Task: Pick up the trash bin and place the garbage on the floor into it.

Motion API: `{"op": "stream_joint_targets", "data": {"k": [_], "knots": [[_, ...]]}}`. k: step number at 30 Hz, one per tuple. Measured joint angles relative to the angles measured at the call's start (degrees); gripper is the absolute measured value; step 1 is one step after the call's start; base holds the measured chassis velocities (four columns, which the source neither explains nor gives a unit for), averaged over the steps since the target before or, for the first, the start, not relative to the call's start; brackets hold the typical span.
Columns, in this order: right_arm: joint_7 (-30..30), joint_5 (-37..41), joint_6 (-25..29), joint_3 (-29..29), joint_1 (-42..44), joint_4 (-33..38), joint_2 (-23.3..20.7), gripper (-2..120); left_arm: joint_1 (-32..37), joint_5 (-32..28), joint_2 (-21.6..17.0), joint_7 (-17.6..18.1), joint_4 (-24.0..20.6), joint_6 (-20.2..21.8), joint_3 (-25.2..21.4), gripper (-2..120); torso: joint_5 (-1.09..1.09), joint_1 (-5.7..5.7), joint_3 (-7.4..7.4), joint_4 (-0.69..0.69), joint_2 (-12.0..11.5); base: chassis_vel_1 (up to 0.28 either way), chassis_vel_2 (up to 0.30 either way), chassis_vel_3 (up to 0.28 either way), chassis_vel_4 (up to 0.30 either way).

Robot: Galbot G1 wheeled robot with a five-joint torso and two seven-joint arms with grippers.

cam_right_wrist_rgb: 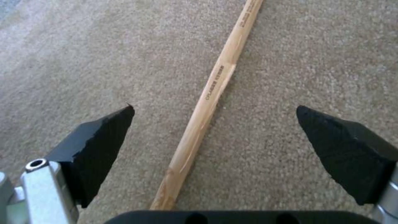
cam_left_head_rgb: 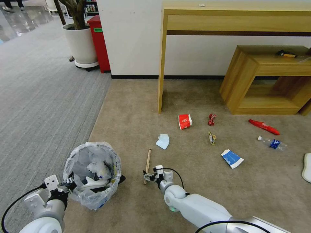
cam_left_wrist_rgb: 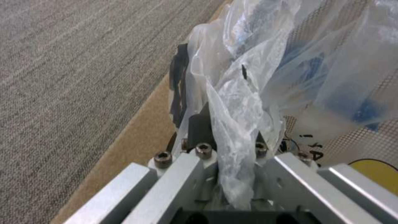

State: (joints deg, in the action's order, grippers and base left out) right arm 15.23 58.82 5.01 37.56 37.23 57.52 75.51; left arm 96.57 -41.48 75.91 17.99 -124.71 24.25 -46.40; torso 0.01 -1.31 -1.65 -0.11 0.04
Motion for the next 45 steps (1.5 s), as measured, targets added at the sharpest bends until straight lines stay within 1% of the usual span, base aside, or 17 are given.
{"op": "stream_joint_targets", "data": {"k": [13,22,24,26,28,31,32,34,35,36,37,38,40,45], "knots": [[-0.02,-1.76,0.51,0.55,-0.44,-3.88,2.51,94,1.01,-0.17,-0.07,0.01,-2.08,0.00,-0.26,0,0.00,0.00,0.00,0.00,0.00,0.000,0.000,0.000,0.000],[-0.25,-3.04,1.06,1.01,-0.53,-6.23,3.71,93,0.96,-0.54,-0.40,0.00,-2.51,-0.02,-0.32,0,0.00,0.00,0.00,0.00,0.00,0.000,0.000,0.000,0.000],[-0.26,-3.15,1.09,1.01,-0.52,-6.53,3.87,92,0.90,-0.55,-0.39,-0.01,-2.56,-0.03,-0.27,0,0.00,0.00,0.00,0.00,0.00,0.000,0.000,0.000,0.000],[-0.40,-3.65,1.45,1.01,-0.56,-7.58,4.32,85,0.86,-0.56,-0.29,-0.01,-2.73,-0.03,-0.12,0,0.00,0.00,0.00,0.00,0.00,0.000,0.000,0.000,0.000],[-0.51,-4.00,1.65,1.00,-0.57,-8.21,4.58,83,0.88,-0.57,-0.23,-0.02,-2.82,-0.03,-0.08,0,0.00,0.00,0.00,0.00,0.00,0.000,0.000,0.000,0.000],[-0.74,-4.72,2.31,1.06,-0.55,-9.32,5.17,70,1.04,-0.58,-0.21,-0.03,-3.18,-0.05,-0.06,0,0.00,0.00,0.00,0.00,0.00,0.000,0.000,0.000,0.000],[-0.74,-4.72,2.31,1.06,-0.55,-9.32,5.17,70,1.04,-0.58,-0.21,-0.03,-3.18,-0.05,-0.06,0,0.00,0.00,0.00,0.00,0.00,0.000,0.000,0.000,0.000],[-0.84,-4.89,2.43,1.31,-0.51,-9.40,5.44,58,1.10,-0.68,-0.24,-0.04,-3.45,-0.08,-0.07,0,0.00,0.00,0.00,0.00,0.00,0.000,0.000,0.000,0.000],[-0.84,-4.89,2.43,1.31,-0.51,-9.40,5.44,58,1.10,-0.68,-0.24,-0.04,-3.45,-0.08,-0.07,0,0.00,0.00,0.00,0.00,0.00,0.000,0.000,0.000,0.000],[-0.86,-4.92,2.47,1.39,-0.51,-9.40,5.48,55,1.11,-0.71,-0.24,-0.05,-3.49,-0.10,-0.07,0,0.00,0.00,0.00,0.00,0.00,0.000,0.000,0.000,0.000],[-0.89,-5.00,2.59,1.60,-0.52,-9.40,5.56,48,1.16,-0.71,-0.18,-0.06,-3.61,-0.17,-0.08,0,0.00,0.00,0.00,0.00,0.00,0.000,0.000,0.000,0.000],[-0.89,-5.00,2.59,1.60,-0.52,-9.40,5.56,48,1.16,-0.71,-0.18,-0.06,-3.61,-0.17,-0.08,0,0.00,0.00,0.00,0.00,0.00,0.000,0.000,0.000,0.000],[-0.93,-5.19,2.69,1.90,-0.57,-9.40,5.59,39,1.32,-0.70,0.01,-0.10,-3.83,-0.24,-0.06,0,0.00,0.00,0.00,0.00,0.00,0.000,0.000,0.000,0.000],[-1.00,-5.43,2.83,2.30,-0.60,-9.34,5.50,38,1.35,-0.65,0.22,-0.20,-3.98,-0.41,0.04,0,0.01,0.00,0.00,0.00,0.00,0.000,0.000,0.000,0.000]]}}
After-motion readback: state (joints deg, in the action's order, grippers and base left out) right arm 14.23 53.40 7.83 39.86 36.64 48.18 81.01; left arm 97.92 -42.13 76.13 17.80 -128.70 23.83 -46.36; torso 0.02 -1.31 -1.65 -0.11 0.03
